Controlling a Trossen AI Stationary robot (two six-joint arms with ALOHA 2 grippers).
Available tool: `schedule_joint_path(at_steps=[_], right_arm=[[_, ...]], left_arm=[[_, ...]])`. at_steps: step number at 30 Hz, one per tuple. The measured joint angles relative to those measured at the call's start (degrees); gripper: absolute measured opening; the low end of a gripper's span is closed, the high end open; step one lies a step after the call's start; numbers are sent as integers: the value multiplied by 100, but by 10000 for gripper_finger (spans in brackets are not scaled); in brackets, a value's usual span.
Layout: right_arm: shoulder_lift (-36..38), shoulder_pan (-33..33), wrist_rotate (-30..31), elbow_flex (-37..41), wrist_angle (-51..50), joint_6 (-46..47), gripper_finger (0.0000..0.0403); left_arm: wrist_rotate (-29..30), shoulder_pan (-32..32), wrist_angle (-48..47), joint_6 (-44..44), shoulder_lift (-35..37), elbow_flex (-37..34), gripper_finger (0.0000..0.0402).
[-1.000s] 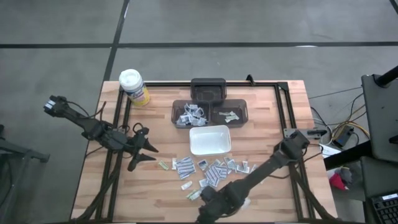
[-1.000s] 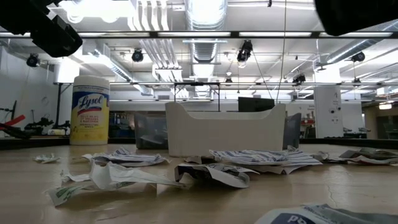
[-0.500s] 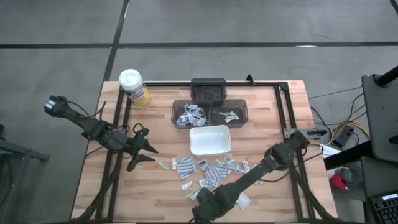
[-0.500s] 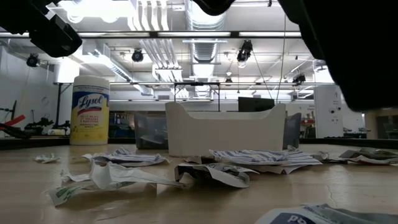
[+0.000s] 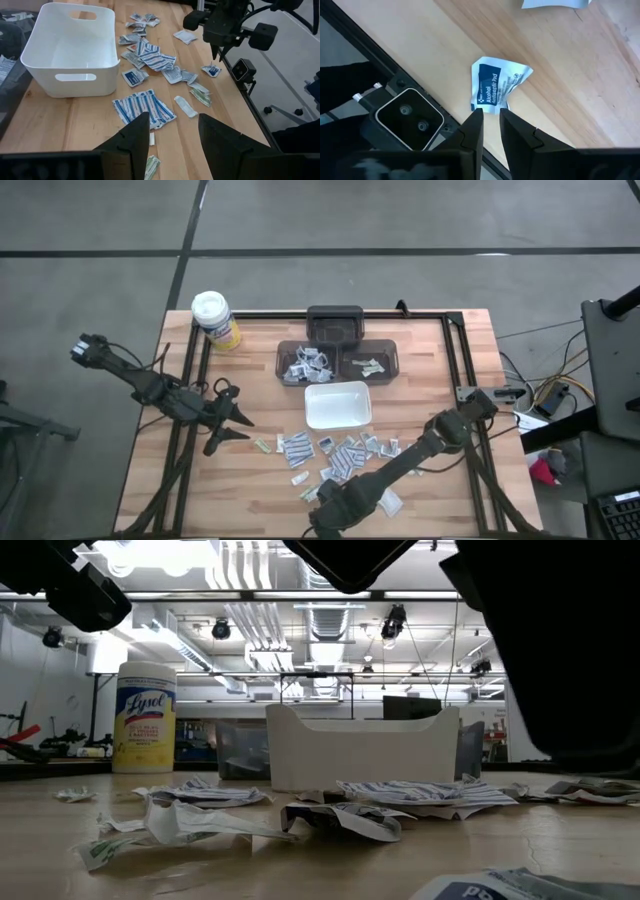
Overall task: Pick & Place First Aid Supplies
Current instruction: Put the alcohol pad into the bottom left black bin
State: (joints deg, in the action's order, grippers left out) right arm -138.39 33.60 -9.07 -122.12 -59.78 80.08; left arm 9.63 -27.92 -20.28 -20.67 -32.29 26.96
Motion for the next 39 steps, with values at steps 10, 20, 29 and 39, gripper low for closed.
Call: schedule_joint_path(at_steps=[10, 20, 29, 39], right_arm=[[0, -14, -1, 41, -1, -47, 105], [4, -14, -14, 359, 25, 28, 113], [29, -14, -16, 721, 44, 340, 88], [50, -14, -62, 856, -48, 546, 39]], left_arm=[[0, 4, 15, 0, 2, 0, 163], [2, 4, 12, -1, 2, 0, 163], [2, 4, 10, -4, 2, 0, 163], [4, 4, 7, -7, 2, 0, 163]])
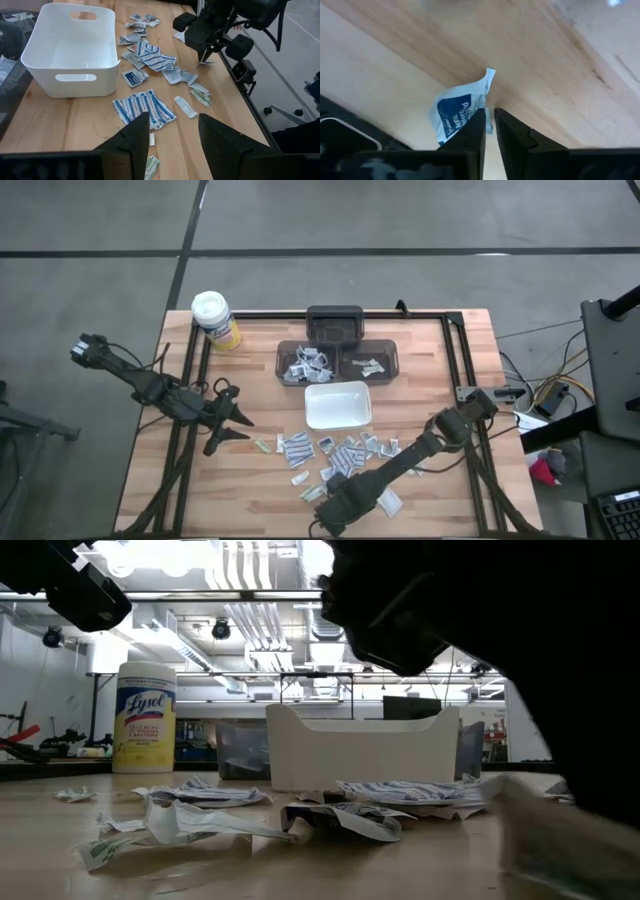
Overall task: Pick & Place First Aid Supplies
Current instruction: Put the alcohol pad into the bottom left black bin
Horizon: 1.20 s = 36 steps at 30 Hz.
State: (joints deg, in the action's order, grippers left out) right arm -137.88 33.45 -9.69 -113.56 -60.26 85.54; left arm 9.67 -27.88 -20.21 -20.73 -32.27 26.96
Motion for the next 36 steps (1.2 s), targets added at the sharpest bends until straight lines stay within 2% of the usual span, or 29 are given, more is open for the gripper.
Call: schedule_joint_path(at_steps=[5, 14, 21, 27, 33, 36], right_arm=[[-10, 2, -43, 7, -347, -13, 11], [-29, 6, -88, -133, -812, -47, 8], [-22, 28, 424, -641, -1560, -173, 8], [32, 31, 1097, -979, -1698, -339, 8], [52, 78, 1068, -985, -1697, -735, 8], [52, 135, 706, -958, -1670, -929, 9]], left_arm=[[0, 0, 1, 9, 0, 0, 163], [2, 0, 1, 11, 0, 0, 163], [1, 0, 34, -35, 0, 0, 163], [1, 0, 307, -39, 2, 2, 163], [2, -2, 307, -42, 0, 2, 163], [0, -2, 304, -44, 0, 2, 163]])
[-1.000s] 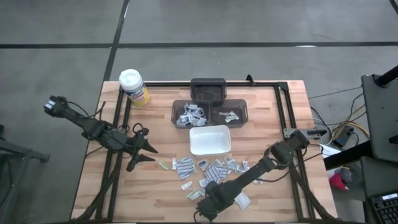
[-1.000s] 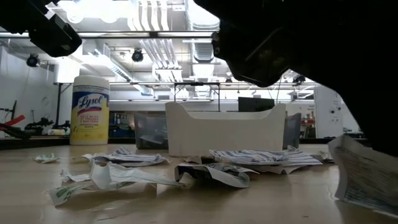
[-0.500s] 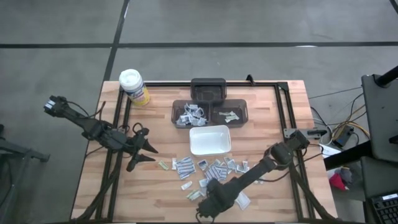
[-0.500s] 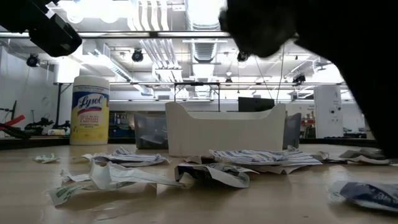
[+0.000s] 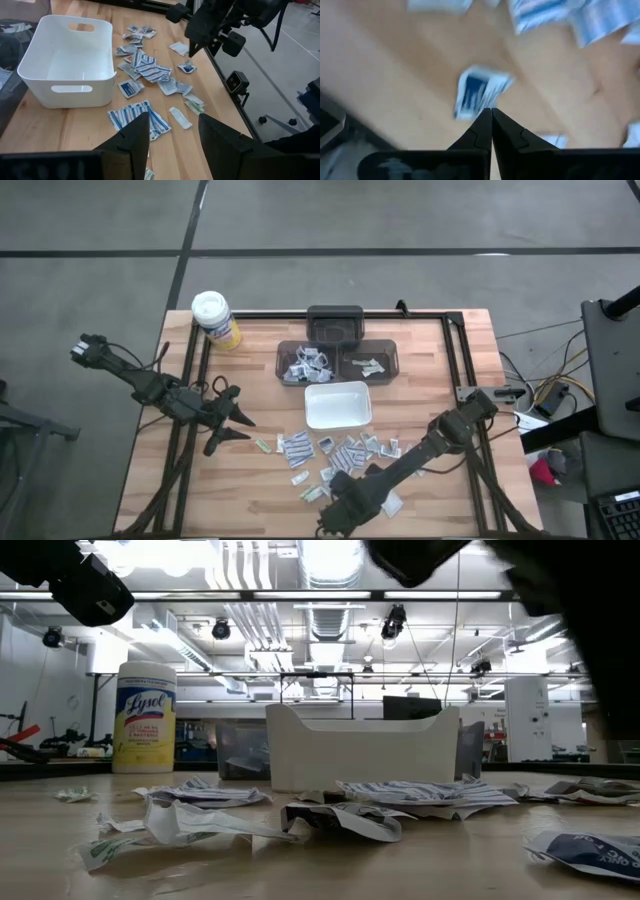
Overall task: Pick & Place First Aid Supplies
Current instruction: Put the alcohol pad into the bottom left black bin
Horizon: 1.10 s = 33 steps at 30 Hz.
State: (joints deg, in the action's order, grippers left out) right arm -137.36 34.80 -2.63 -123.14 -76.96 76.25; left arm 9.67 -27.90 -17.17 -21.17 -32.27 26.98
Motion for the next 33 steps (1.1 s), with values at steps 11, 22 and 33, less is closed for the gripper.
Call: schedule_joint_path(at_steps=[11, 22, 33], right_arm=[[0, 71, -299, 226, 257, 358, 102], [7, 31, -386, 870, 612, 654, 146], [26, 29, -388, 996, 733, 664, 133]], left_arm=[[0, 0, -2, -4, 0, 0, 163], [-2, 0, -2, -145, 0, -1, 163], [-2, 0, 0, -155, -2, -2, 163]])
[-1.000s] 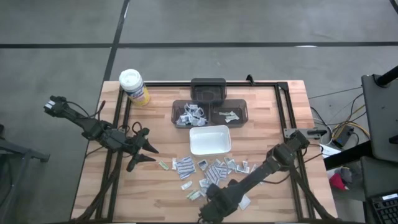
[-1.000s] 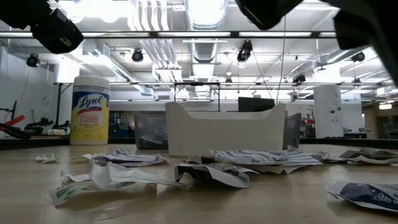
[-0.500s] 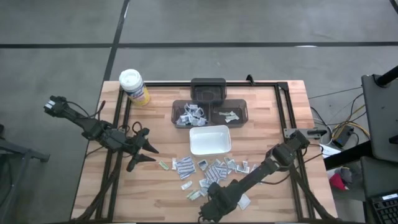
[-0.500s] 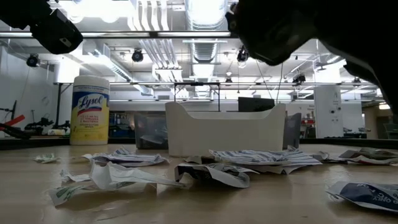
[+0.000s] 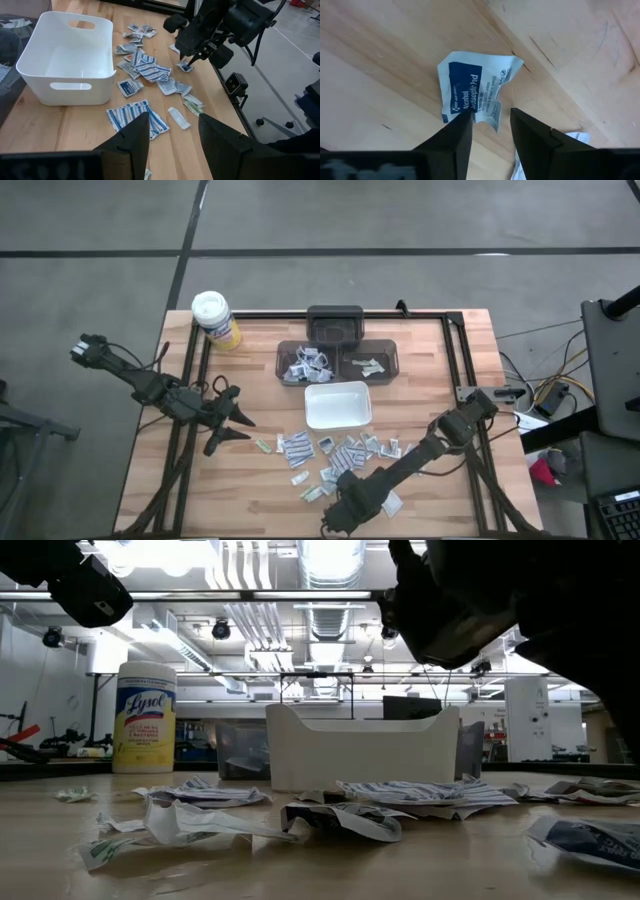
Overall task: Pick & Place First Aid Supplies
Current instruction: Put the alcohol pad into the bottom left black bin
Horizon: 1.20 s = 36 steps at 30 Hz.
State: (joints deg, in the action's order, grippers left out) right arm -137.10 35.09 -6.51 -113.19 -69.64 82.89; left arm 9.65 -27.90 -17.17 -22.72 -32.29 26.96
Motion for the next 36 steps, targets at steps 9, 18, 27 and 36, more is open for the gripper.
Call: schedule_joint_path(at_steps=[9, 18, 27, 36], right_arm=[[12, 0, 1, 7, 49, -9, 121], [76, 2, 23, 6, 7, -54, 121], [103, 2, 18, -173, -28, -56, 148], [111, 2, 3, -276, -297, -39, 157]], left_arm=[[0, 0, 0, -2, 0, 0, 163], [0, 0, 2, -2, -2, 0, 163], [0, 0, 2, 0, -2, 0, 163], [0, 0, 2, 59, -2, 0, 163]])
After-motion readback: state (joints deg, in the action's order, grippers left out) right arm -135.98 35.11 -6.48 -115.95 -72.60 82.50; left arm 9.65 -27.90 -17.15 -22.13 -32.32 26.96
